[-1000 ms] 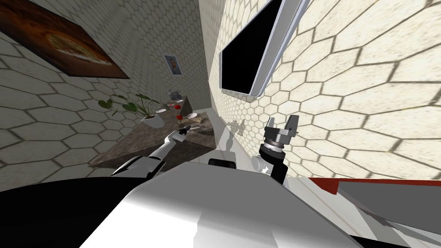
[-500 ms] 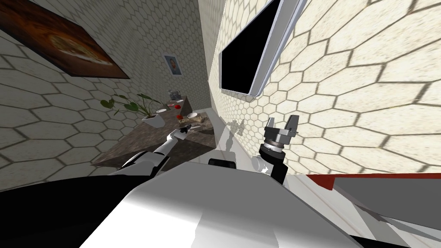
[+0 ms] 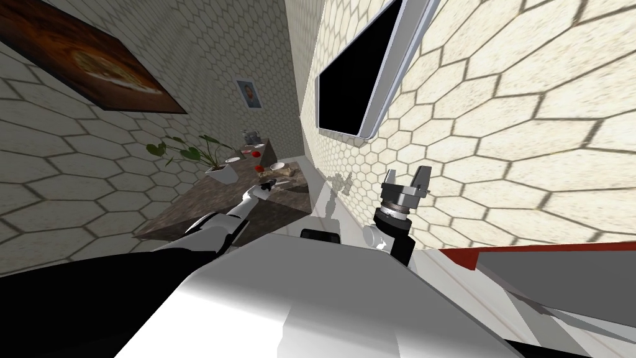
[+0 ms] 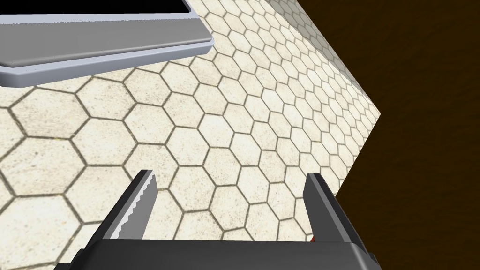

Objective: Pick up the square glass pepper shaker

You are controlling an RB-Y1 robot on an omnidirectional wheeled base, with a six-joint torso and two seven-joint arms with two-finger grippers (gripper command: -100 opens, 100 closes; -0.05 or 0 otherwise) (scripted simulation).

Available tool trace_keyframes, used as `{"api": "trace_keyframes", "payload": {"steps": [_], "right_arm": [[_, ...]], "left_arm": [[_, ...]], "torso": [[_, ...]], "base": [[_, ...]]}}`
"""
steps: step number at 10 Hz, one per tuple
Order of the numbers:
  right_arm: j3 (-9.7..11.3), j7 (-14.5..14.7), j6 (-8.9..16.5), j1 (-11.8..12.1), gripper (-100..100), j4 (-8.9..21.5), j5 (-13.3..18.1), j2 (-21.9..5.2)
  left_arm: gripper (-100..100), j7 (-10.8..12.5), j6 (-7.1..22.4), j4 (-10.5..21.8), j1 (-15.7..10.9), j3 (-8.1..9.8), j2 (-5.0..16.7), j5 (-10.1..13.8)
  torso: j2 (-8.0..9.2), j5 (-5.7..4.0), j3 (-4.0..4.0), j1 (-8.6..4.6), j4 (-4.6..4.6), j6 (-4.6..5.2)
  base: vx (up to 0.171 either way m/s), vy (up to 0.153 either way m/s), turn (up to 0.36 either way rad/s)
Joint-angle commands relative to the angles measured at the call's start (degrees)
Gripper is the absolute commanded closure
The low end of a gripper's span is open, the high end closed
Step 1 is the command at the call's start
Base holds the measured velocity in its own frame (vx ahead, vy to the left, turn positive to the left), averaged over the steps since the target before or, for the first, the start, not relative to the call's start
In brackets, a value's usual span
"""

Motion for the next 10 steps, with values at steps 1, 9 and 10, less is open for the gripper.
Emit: {"api": "trace_keyframes", "payload": {"steps": [1,9,10], "right_arm": [[0.0,0.0,0.0,0.0,0,0.0,0.0,0.0],[0.0,0.0,0.0,0.0,0,0.0,0.0,0.0],[0.0,0.0,0.0,0.0,0,0.0,0.0,0.0]], "left_arm": [[-100,-0.06,-0.15,2.86,-0.68,0.15,-0.22,-0.24],[-100,-2.48,-6.76,17.3,-11.61,-1.18,-2.71,-0.57],[-100,-2.48,-6.76,19.14,-13.17,-1.18,-2.71,-0.57]], "torso": [[0.0,0.0,0.0,0.0,0.0,0.0],[-0.03,0.01,-0.02,0.01,-0.01,-0.03],[0.01,0.01,0.0,0.0,0.0,0.01]], "base": [[-0.026,0.0,0.0],[-0.037,0.002,-0.012],[-0.048,0.004,-0.022]]}}
